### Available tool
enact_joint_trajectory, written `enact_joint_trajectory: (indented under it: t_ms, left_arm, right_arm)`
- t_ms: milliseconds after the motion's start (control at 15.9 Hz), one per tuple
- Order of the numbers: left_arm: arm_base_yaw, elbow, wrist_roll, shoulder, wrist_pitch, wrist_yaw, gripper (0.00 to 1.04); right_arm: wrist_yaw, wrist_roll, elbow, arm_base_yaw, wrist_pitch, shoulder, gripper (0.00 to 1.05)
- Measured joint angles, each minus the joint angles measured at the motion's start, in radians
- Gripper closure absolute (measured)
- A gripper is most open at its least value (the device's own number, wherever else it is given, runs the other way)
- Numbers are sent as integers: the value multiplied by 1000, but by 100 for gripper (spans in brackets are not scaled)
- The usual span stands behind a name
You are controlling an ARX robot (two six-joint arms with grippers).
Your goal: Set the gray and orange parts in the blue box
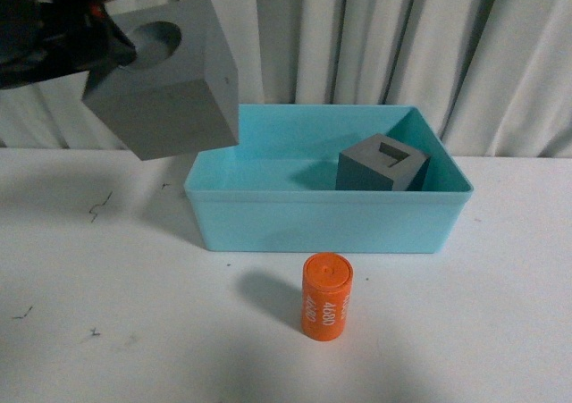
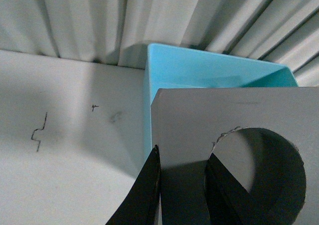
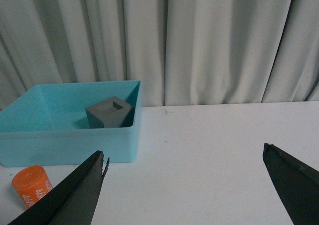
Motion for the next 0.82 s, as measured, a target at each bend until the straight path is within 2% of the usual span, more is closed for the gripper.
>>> enact_joint_trajectory:
  t_ms: [503, 817]
  left_arm:
    - [-94, 283, 64, 326, 12, -11, 85]
    - [-85, 333, 81, 437, 4, -28, 85]
  right_arm:
    - [0, 0, 0, 0, 0, 0, 6]
    - [0, 0, 0, 0, 0, 0, 6]
